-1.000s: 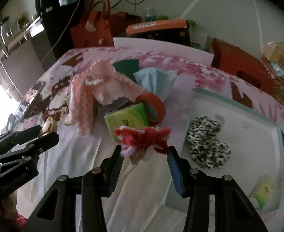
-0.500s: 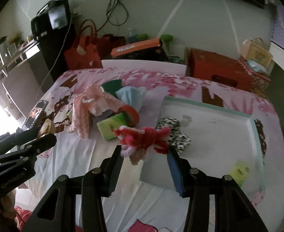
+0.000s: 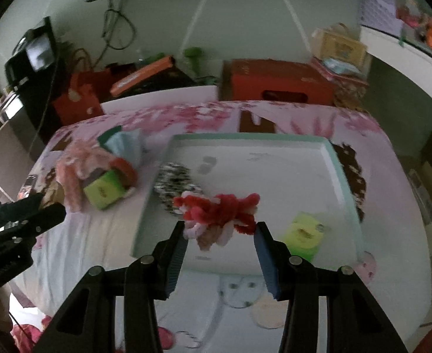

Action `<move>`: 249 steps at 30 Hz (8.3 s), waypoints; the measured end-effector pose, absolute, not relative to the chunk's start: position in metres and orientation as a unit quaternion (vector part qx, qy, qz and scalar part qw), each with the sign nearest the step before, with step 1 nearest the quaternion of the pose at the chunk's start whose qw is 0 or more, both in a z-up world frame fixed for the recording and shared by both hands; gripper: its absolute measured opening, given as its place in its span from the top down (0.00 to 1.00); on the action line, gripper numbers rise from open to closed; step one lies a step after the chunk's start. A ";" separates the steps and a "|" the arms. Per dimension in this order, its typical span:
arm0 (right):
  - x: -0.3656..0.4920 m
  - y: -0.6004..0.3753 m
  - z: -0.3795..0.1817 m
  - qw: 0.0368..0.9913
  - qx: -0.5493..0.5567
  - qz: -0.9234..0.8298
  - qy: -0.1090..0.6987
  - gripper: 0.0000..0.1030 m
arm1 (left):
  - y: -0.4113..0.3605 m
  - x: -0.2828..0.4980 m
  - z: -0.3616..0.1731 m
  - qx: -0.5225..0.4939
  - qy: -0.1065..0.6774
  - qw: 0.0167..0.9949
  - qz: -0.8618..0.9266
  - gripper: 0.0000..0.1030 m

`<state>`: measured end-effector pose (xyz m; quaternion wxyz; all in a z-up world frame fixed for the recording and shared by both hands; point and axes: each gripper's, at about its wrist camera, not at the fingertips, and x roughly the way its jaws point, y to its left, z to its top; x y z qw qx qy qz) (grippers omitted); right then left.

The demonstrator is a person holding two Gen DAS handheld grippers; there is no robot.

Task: Organize soft objects
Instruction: 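Carry puff and hair tie into the mint tray and open both tools, then lift both tools away from the tray toward the remaining pile, then grasp pink-white striped towel with left tool while right tool grasps green tissue pack, then carry towel and tissue pack over the mint tray and open both tools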

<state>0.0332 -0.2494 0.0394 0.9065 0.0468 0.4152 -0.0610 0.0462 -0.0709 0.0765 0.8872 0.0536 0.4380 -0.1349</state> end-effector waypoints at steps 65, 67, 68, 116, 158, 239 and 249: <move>0.123 -0.364 -0.024 0.889 0.048 -0.112 0.441 0.15 | -0.217 0.190 0.000 0.102 0.467 0.864 -0.162 0.04; 0.122 -0.364 -0.025 0.890 0.047 -0.112 0.439 0.06 | -0.215 0.190 0.000 0.102 0.466 0.865 -0.155 0.04; 0.122 -0.364 -0.025 0.891 0.047 -0.112 0.438 0.00 | -0.213 0.191 -0.001 0.100 0.469 0.864 -0.155 0.04; 0.074 -0.184 0.043 0.901 -0.039 -0.045 0.429 0.00 | -0.003 0.093 0.058 0.000 0.441 0.897 -0.037 0.04; 0.179 -0.072 -0.041 0.870 -0.085 0.067 0.481 0.11 | 0.062 0.144 0.007 -0.044 0.452 0.890 -0.038 0.04; 0.029 -0.204 0.092 0.924 0.043 -0.007 0.379 0.35 | -0.022 0.038 0.170 -0.023 0.326 0.941 -0.092 0.93; 0.025 -0.258 0.073 0.918 0.071 -0.037 0.389 0.35 | -0.085 0.043 0.164 0.010 0.336 0.933 -0.127 0.93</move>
